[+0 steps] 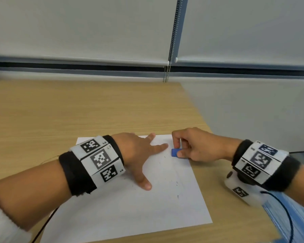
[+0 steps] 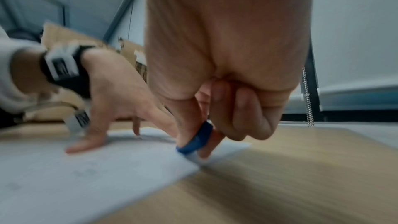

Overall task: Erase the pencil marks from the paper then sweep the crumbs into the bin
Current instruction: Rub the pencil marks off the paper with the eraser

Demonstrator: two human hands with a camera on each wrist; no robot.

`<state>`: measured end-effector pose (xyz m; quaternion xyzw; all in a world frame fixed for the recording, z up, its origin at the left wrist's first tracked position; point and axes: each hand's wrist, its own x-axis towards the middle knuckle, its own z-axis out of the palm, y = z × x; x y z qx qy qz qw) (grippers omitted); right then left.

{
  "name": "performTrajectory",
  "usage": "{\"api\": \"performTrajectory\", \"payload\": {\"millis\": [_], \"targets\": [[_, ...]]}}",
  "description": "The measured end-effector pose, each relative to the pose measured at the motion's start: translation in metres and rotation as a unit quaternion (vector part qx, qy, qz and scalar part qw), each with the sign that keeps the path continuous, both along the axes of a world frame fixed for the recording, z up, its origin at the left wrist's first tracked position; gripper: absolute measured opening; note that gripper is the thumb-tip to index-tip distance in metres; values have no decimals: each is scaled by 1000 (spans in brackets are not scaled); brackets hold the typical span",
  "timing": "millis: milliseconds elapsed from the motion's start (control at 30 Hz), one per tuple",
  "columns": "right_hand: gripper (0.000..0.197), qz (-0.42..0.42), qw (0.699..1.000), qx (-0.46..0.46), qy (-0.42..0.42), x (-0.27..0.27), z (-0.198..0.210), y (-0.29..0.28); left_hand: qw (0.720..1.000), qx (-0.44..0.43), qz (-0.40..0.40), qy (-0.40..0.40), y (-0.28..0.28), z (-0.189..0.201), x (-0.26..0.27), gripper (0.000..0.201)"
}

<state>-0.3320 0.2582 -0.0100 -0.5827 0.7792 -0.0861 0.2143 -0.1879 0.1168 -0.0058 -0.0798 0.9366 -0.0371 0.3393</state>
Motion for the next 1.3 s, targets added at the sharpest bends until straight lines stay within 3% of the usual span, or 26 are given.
{"api": "performTrajectory", "payload": {"millis": [133, 333, 467, 533, 700, 900, 1067, 1233, 1300], "targets": [[18, 74, 987, 129, -66, 14, 8, 12, 1000, -1, 4, -4, 0, -4, 0, 122], [13, -7, 1000, -9, -13, 1, -1, -10, 1000, 6, 7, -4, -2, -3, 0, 121], [15, 73, 991, 105, -48, 12, 4, 11, 1000, 3, 3, 3, 0, -1, 1, 121], [14, 71, 990, 117, -44, 14, 7, 9, 1000, 4, 0, 6, 1, -2, 1, 121], [19, -23, 999, -25, 27, 4, -4, -9, 1000, 3, -4, 8, -2, -3, 2, 120], [13, 78, 990, 118, -16, 17, 9, 8, 1000, 0, -2, 2, 0, -1, -1, 121], [11, 12, 998, 37, 47, 14, 7, 1, 1000, -8, 4, 2, 0, -2, -1, 122], [17, 78, 988, 126, -32, 30, 8, 29, 1000, -14, 3, -3, 2, -2, -2, 122], [14, 59, 992, 107, -12, 25, 9, 24, 1000, -15, 1, -3, 2, -3, -3, 123]]}}
